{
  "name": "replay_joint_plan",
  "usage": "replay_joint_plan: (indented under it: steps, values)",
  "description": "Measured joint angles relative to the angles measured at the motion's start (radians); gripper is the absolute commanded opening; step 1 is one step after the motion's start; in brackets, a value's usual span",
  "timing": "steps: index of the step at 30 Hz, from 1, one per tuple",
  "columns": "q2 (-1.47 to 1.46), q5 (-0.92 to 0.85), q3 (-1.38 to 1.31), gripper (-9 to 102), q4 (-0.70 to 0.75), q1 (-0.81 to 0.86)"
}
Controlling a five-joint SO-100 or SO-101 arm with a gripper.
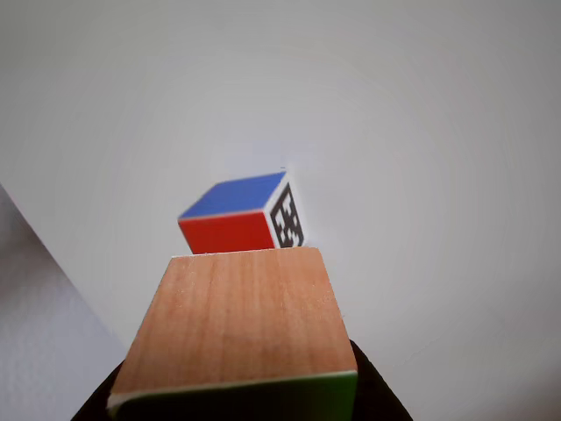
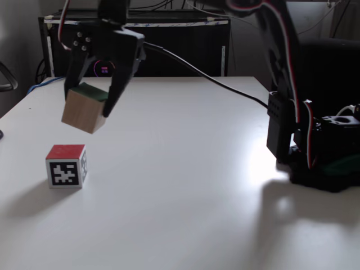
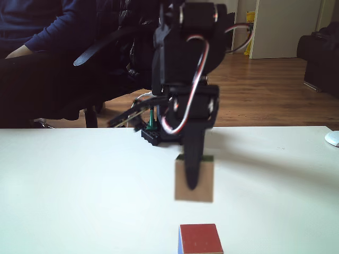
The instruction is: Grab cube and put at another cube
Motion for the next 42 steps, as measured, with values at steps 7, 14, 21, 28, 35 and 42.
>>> replay_joint_plan:
  steps: [7,14,21,28,35,42]
  values:
    - [-0.212,0.012,-0.288,12,0.106,-0.012]
    - [-0.287,0.028,-0.374,12,0.114,-0.041]
    - [-0.324,0.04,-0.43,12,0.114,-0.054]
    - [-0.364,0.04,-0.463,12,0.114,-0.054]
    - [-0.394,0.04,-0.492,13,0.114,-0.048]
    - [-0.403,0.037,-0.505,14,0.114,-0.014]
